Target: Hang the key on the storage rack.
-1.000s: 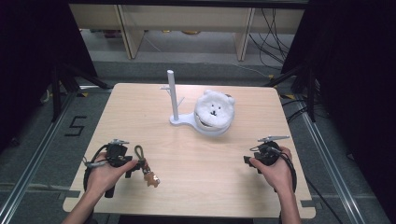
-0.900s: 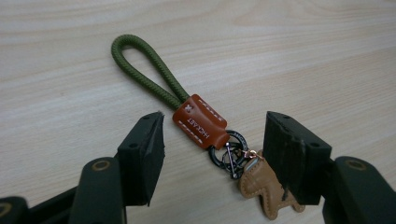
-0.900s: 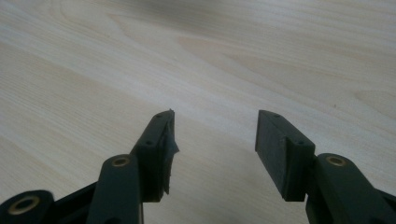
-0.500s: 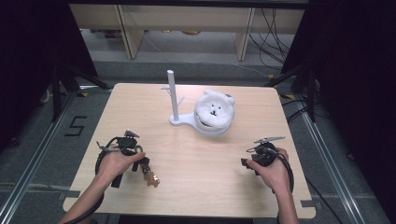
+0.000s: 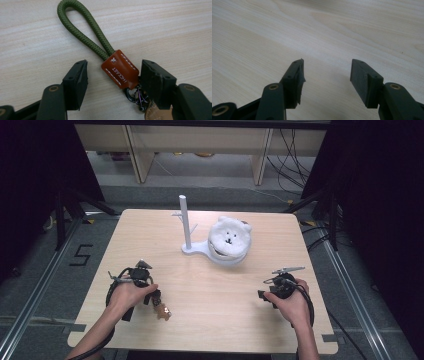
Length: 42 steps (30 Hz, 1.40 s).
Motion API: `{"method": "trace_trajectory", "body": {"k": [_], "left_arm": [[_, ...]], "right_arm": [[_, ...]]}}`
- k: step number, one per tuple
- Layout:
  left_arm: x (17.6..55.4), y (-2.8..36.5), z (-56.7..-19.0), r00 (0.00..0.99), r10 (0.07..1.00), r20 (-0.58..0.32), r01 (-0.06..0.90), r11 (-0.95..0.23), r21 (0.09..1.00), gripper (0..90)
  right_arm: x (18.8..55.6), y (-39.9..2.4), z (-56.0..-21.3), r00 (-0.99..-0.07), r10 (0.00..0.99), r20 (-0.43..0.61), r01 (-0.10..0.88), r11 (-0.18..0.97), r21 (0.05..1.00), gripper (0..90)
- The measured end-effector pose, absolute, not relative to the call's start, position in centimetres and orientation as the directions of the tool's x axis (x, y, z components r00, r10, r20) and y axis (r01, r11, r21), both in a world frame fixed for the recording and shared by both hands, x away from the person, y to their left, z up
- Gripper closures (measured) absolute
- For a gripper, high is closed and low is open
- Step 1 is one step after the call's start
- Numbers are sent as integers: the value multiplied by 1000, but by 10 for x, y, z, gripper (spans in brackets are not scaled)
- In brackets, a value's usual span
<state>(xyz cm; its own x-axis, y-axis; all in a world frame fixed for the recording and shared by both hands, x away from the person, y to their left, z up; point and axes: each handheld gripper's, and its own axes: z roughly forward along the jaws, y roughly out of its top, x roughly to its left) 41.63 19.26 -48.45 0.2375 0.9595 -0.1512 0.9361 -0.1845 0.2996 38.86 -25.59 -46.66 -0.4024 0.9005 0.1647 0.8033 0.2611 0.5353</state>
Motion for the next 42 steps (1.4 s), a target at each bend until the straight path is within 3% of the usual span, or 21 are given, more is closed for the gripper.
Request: {"method": "trace_trajectory", "body": {"k": [6,18,23,27,33,42], "left_arm": [[417,192,-484,246,959,-140,937,-198,288,407],[416,186,-482,323,933,-159,927,-279,250,640],[416,186,-481,347,924,-161,922,-305,239,693],[418,185,-481,351,925,-145,920,-312,238,675],[423,187,-481,328,935,-135,924,-289,249,512],[426,176,-482,327,940,-98,924,-296,243,496]], "right_arm": [[388,-253,-468,-392,904,170,801,245,546,448],[388,-254,-469,-394,902,176,798,241,552,444],[388,-255,-469,-394,901,179,799,240,551,443],[388,-255,-468,-399,901,173,807,255,533,441],[388,-254,-470,-392,901,184,803,238,547,440],[388,-253,-472,-401,898,181,804,251,539,440]]}}
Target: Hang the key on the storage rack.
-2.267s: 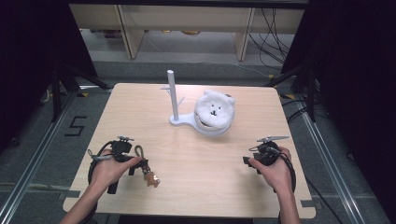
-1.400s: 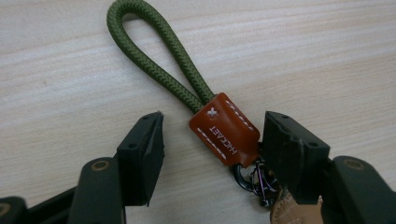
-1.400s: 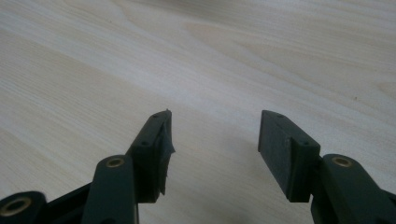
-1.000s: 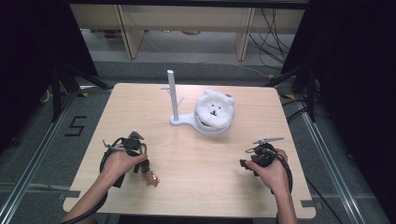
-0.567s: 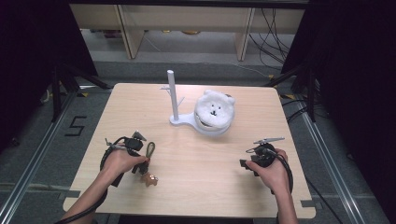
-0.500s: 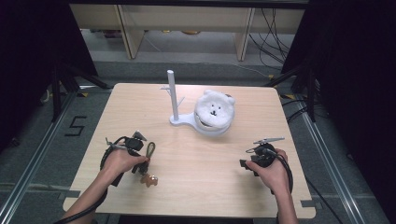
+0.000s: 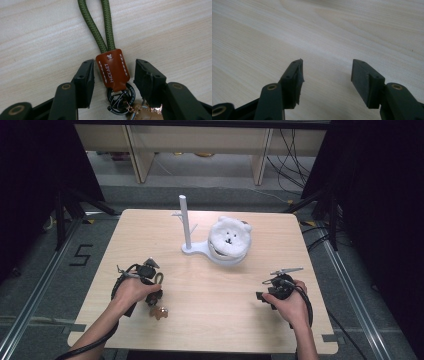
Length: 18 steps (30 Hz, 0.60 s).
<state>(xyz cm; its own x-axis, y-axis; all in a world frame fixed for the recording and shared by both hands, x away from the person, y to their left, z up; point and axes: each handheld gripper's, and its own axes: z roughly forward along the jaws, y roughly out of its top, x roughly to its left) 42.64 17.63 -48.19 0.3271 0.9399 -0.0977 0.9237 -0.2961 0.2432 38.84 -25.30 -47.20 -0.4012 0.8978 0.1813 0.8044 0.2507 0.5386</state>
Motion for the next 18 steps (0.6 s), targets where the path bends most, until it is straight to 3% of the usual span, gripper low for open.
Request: {"method": "trace_trajectory", "body": {"k": [8,18], "left_arm": [[422,177,-484,415,910,-14,876,-395,277,648],[413,185,-484,485,874,-32,836,-453,309,678]], "right_arm": [[388,-254,-472,-397,899,184,806,246,539,437],[388,-253,-473,-402,897,184,804,250,539,437]]}}
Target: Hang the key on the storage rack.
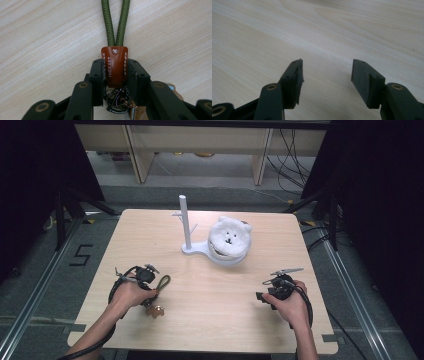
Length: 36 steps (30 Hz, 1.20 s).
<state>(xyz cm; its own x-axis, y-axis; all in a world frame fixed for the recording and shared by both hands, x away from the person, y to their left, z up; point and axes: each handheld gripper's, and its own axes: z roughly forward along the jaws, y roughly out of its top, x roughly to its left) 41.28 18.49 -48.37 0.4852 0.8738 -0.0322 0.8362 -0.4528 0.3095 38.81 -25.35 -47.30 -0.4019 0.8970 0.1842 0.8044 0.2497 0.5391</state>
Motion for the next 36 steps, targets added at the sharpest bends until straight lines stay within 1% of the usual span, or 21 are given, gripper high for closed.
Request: {"method": "trace_trajectory", "body": {"k": [3,4,5,7,10,14,15,16,18,19,20,21,22,24,26,28,30,31,32,35,36], "left_arm": [[410,188,-484,475,879,-54,840,-434,327,678],[409,190,-484,490,870,-51,829,-447,335,678],[408,190,-484,485,873,-58,830,-439,343,678],[406,194,-484,517,854,-50,804,-465,372,678],[401,197,-484,514,854,-82,799,-441,409,678],[394,202,-486,520,845,-123,774,-406,486,678],[394,202,-486,520,845,-123,774,-406,486,678],[390,205,-485,525,837,-153,761,-381,525,679],[386,207,-485,527,832,-173,742,-352,571,678],[386,207,-485,527,832,-173,742,-352,571,678],[383,209,-485,535,824,-189,724,-332,605,678],[383,209,-485,535,824,-189,724,-332,605,678],[380,211,-485,538,819,-200,710,-312,631,678],[377,213,-485,541,819,-190,686,-299,663,678],[374,215,-486,550,816,-178,660,-295,691,678],[372,215,-487,548,815,-187,646,-270,714,678],[371,216,-487,550,812,-194,632,-253,732,678],[368,215,-488,547,812,-204,614,-223,757,678],[368,215,-488,547,812,-204,614,-223,757,678],[366,216,-486,546,815,-194,585,-205,785,678],[365,217,-485,551,813,-186,566,-201,799,678]], "right_arm": [[389,-255,-473,-413,896,164,801,272,533,437],[388,-255,-473,-412,896,164,802,271,533,437],[388,-255,-474,-411,896,170,798,263,543,437],[388,-254,-474,-409,896,175,796,256,549,436],[388,-253,-473,-396,899,187,804,241,544,436],[387,-255,-472,-395,900,186,810,245,533,435],[387,-255,-473,-393,900,189,804,237,545,435],[387,-255,-473,-391,901,189,805,235,545,435],[387,-255,-473,-393,900,189,804,236,545,434],[387,-255,-473,-395,899,190,804,238,545,434],[387,-254,-473,-391,901,190,805,235,544,434],[387,-254,-473,-391,901,190,805,235,544,434],[387,-253,-473,-388,901,195,807,230,543,434],[388,-255,-472,-398,896,197,814,246,526,434],[388,-254,-473,-397,897,196,813,245,528,433],[388,-255,-474,-407,895,180,802,257,539,432],[387,-253,-474,-395,899,188,803,239,546,432],[387,-253,-474,-395,899,188,804,239,545,431],[387,-253,-474,-395,899,188,804,239,545,431],[386,-254,-474,-397,898,188,809,246,533,430],[386,-254,-475,-387,903,188,803,230,550,430]]}}
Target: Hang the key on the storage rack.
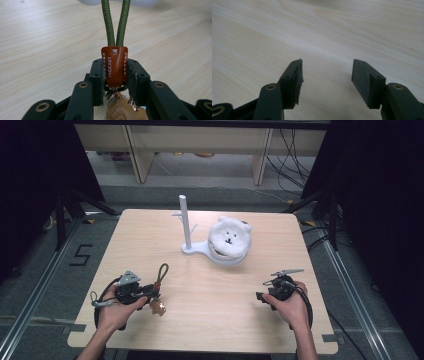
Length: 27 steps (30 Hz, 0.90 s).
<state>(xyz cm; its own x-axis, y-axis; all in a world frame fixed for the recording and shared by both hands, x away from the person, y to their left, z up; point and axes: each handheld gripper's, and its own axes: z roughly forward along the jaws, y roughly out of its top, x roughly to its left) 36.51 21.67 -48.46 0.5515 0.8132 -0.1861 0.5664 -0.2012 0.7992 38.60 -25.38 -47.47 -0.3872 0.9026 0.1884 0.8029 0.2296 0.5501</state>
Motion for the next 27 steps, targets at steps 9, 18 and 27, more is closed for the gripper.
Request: {"method": "trace_trajectory", "body": {"k": [9,18,27], "left_arm": [[363,215,-476,555,816,-162,469,-146,871,678],[366,214,-466,559,810,-175,401,-80,912,678],[373,213,-457,569,807,-162,365,-71,928,678]], "right_arm": [[386,-256,-472,-410,890,202,811,254,527,430],[386,-255,-472,-396,898,193,808,241,537,430],[386,-255,-473,-403,898,176,799,251,547,430]]}}
